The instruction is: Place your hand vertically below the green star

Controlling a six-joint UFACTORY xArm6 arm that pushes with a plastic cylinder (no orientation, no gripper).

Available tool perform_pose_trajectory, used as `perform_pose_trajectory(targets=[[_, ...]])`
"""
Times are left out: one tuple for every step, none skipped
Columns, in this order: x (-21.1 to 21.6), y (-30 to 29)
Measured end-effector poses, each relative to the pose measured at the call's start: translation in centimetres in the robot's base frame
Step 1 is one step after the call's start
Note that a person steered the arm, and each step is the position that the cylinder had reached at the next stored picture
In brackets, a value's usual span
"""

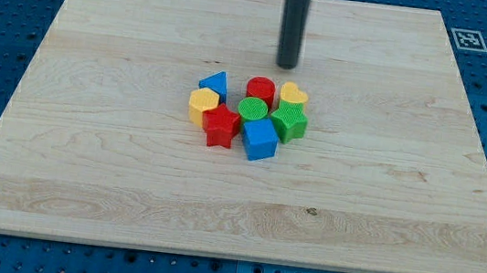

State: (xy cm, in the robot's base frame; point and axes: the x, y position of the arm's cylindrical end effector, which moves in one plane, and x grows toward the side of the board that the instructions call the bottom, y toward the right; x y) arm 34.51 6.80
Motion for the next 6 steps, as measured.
perform_pose_trajectory(targets=[[1.2,6.0],[5.2,9.3],[10.1,9.5],[13.5,8.3],[14.6,4.8],[14.6,0.2]])
